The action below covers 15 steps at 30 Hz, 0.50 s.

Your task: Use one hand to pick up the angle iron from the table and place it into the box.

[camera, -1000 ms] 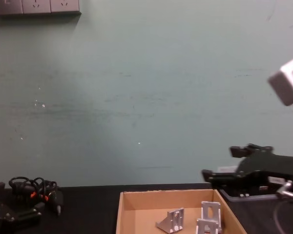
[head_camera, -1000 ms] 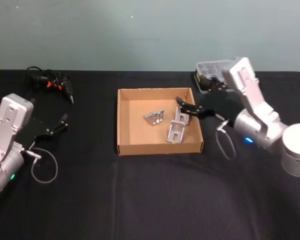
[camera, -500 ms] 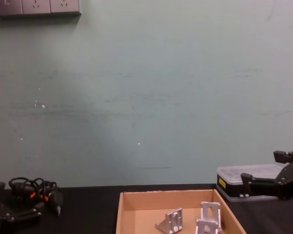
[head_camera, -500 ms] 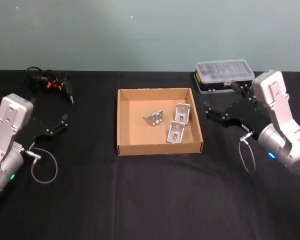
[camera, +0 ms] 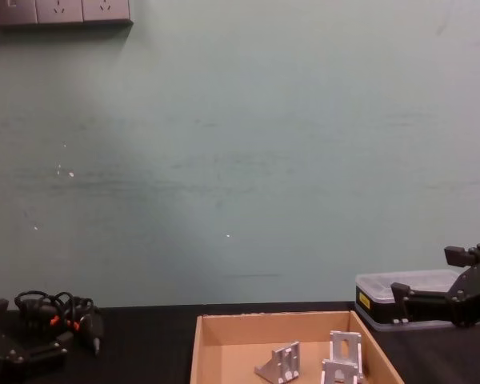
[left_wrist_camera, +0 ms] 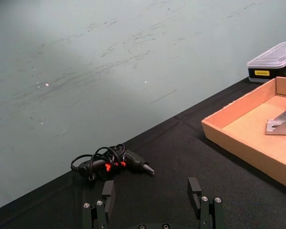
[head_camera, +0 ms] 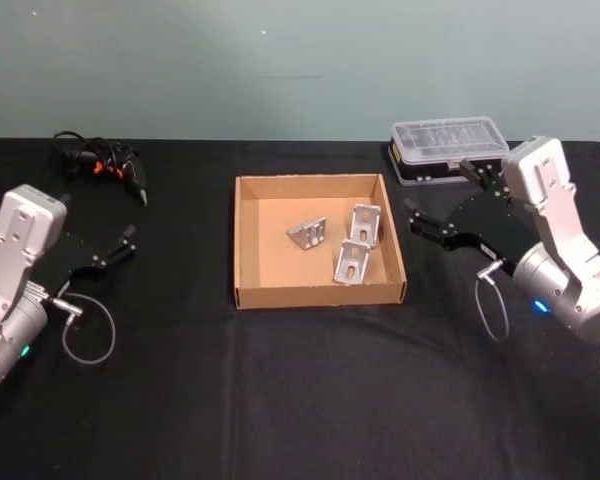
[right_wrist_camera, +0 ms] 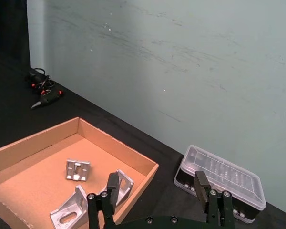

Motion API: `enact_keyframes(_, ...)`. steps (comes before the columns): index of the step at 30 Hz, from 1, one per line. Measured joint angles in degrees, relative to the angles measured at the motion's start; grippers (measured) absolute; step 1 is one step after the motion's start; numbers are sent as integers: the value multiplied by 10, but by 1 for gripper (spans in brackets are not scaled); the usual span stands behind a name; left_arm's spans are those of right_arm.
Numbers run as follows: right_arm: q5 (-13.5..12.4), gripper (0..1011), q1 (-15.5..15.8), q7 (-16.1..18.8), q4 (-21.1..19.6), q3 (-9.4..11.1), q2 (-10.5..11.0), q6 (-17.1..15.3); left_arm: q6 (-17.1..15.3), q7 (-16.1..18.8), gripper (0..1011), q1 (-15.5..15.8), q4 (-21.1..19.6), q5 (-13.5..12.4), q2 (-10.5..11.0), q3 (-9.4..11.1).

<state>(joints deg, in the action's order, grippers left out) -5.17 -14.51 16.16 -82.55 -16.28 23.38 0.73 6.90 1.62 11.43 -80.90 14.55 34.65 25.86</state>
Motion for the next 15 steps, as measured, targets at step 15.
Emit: enact_keyframes(15,-1,1000,-1,1,1,-1,0,1,0,0,1000,0,0,0,0,0)
